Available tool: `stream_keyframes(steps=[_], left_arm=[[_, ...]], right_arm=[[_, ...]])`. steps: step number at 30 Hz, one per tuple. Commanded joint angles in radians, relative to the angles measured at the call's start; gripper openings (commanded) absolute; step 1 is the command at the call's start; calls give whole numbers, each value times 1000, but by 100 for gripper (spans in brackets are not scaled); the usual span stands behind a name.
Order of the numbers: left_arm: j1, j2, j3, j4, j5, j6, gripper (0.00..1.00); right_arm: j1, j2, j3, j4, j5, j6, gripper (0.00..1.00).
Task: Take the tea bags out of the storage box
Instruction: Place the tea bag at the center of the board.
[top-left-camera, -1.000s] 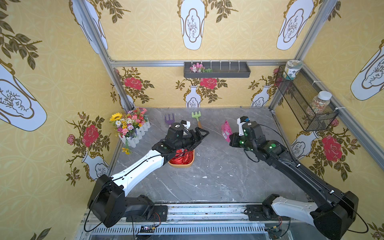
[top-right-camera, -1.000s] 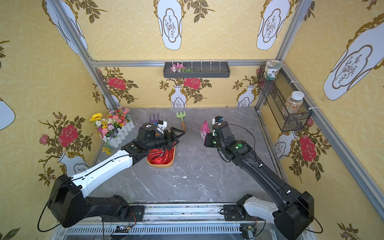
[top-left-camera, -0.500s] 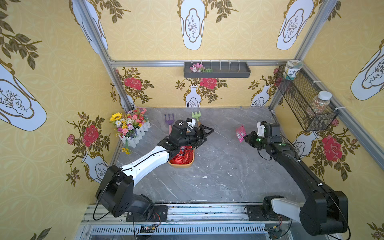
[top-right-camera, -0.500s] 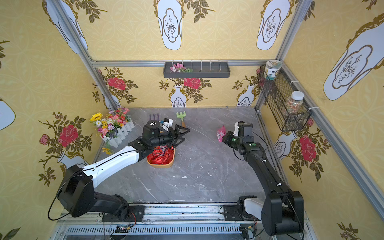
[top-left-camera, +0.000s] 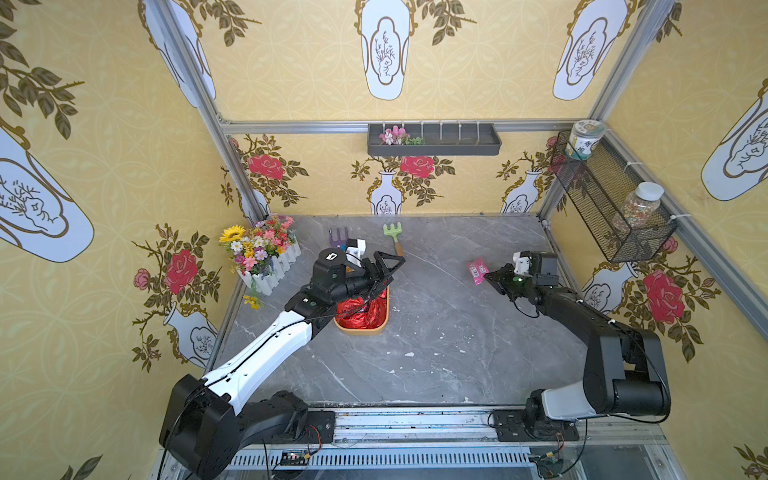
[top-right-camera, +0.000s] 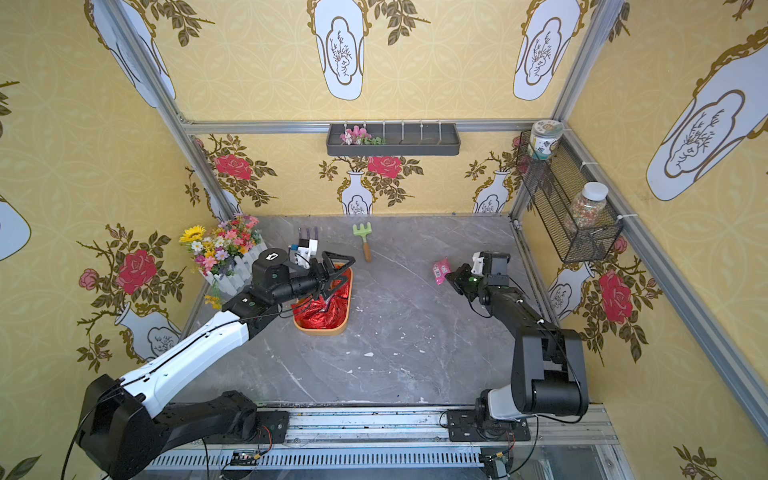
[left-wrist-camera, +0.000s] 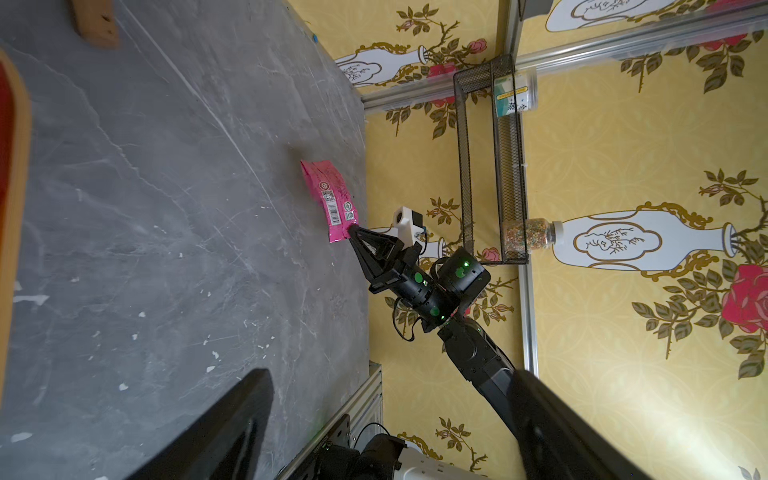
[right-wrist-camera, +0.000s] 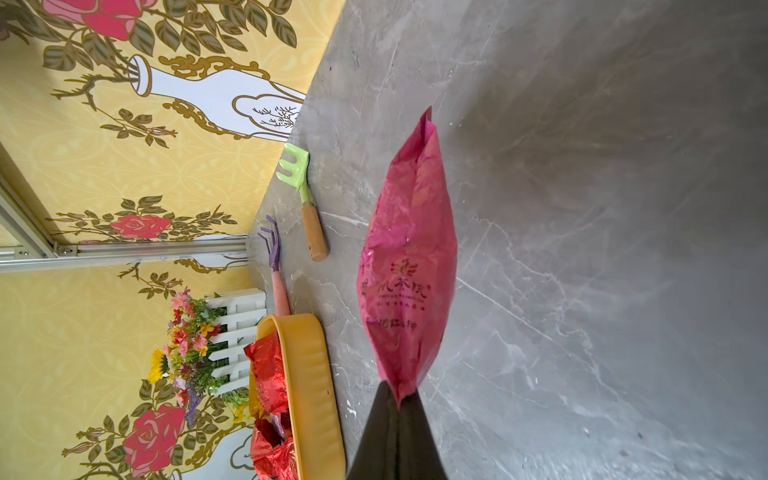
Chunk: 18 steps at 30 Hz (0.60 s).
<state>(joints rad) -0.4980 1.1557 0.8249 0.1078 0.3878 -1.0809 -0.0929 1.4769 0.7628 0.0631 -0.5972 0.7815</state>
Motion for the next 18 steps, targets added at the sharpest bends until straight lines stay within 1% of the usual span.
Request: stream_keyframes(steps=[1,3,4,8,18], left_arm=[[29,-50,-53,-30,1,7,94],[35,-88,-83,-41,2,4,95],[65,-103,-97,-44,2,1,95],[96,-156,-143,-57,6,-9,96],[116,-199,-181,-74,13,-15,96]], right_arm=[[-7,38,5,113,-26,24,0],[-9,67,5,146,-35,36,0],[-11,80,5,158,-38,42,0],[-15,132,0,214,-48,62,0],[-19,241,-16,319,-53,88,0]])
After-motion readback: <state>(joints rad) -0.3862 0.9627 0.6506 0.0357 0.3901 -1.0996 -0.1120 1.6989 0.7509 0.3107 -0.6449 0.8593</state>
